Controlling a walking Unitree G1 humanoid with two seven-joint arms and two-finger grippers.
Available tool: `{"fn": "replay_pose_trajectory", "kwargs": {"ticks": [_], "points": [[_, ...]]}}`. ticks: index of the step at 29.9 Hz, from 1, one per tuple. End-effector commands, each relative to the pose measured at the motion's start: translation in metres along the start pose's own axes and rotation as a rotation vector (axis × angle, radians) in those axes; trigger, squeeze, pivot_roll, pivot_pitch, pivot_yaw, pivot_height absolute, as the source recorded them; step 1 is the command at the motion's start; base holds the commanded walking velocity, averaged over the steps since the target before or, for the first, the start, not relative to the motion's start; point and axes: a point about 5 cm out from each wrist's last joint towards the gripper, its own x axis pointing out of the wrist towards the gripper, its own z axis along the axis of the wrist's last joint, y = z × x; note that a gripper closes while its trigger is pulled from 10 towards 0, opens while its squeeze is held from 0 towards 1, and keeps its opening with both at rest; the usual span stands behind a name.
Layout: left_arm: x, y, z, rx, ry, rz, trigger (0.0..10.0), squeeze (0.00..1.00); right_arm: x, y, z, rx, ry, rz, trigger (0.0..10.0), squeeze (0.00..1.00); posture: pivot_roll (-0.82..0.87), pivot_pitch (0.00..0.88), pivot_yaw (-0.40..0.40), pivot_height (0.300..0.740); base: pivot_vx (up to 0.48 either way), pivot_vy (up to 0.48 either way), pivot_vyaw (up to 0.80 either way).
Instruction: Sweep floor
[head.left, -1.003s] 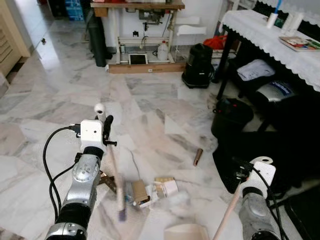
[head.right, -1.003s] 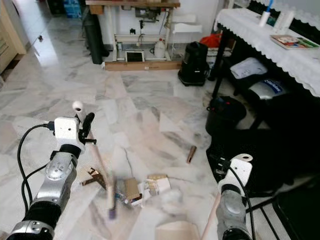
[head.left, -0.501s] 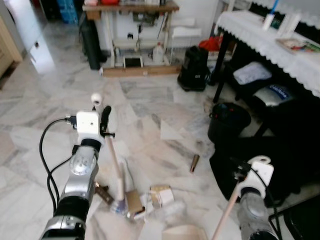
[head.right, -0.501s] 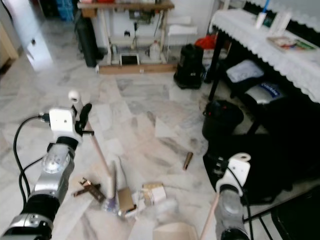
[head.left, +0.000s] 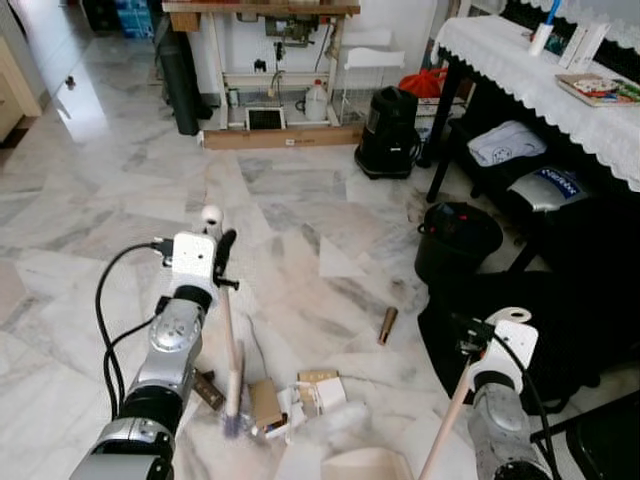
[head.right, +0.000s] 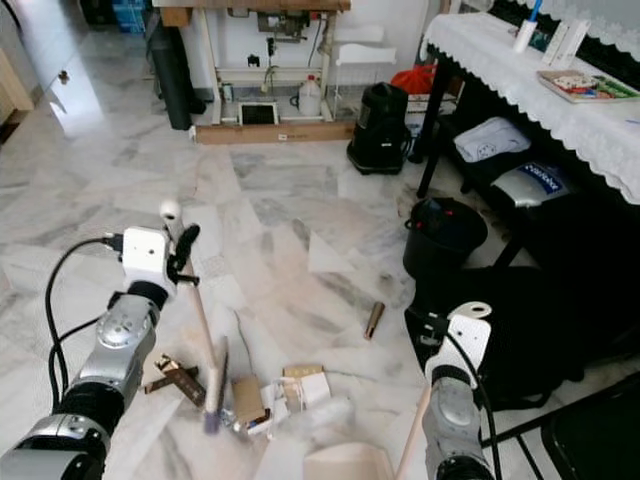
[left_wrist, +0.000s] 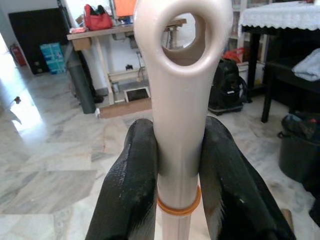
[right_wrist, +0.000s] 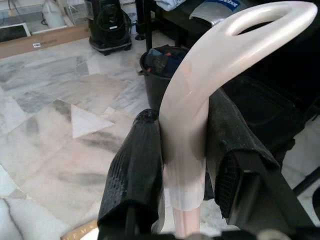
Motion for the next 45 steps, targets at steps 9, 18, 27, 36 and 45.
{"fn": "replay_pose_trajectory", "kwargs": {"ticks": [9, 18, 27, 36, 45], "points": [[0.005, -0.015, -0.007, 0.041, 0.048, -0.075, 10.0, 0.00, -0.005, -0.004, -0.008, -0.005, 0.024, -0.007, 10.0, 0.00, -0.08, 0.000, -0.030, 0.740, 0.000, 0.000, 0.00], [0.001, -0.026, -0.020, -0.048, 0.113, -0.082, 10.0, 0.00, -0.007, -0.003, -0.009, -0.007, 0.020, -0.004, 10.0, 0.00, -0.10, 0.000, -0.028, 0.740, 0.000, 0.000, 0.00], [0.002, -0.032, -0.025, -0.301, 0.171, -0.179, 10.0, 0.00, -0.008, -0.003, -0.010, -0.005, 0.025, -0.001, 10.0, 0.00, -0.10, 0.000, -0.027, 0.740, 0.000, 0.000, 0.00], [-0.007, -0.024, -0.030, -0.337, 0.195, -0.327, 10.0, 0.00, -0.008, 0.000, -0.011, -0.001, 0.031, 0.006, 10.0, 0.00, -0.08, 0.000, -0.024, 0.740, 0.000, 0.000, 0.00], [-0.011, -0.001, -0.025, -0.246, 0.152, -0.270, 10.0, 0.00, -0.007, 0.004, -0.011, 0.002, 0.038, 0.013, 10.0, 0.00, -0.07, 0.000, -0.024, 0.740, 0.000, 0.000, 0.00]]}}
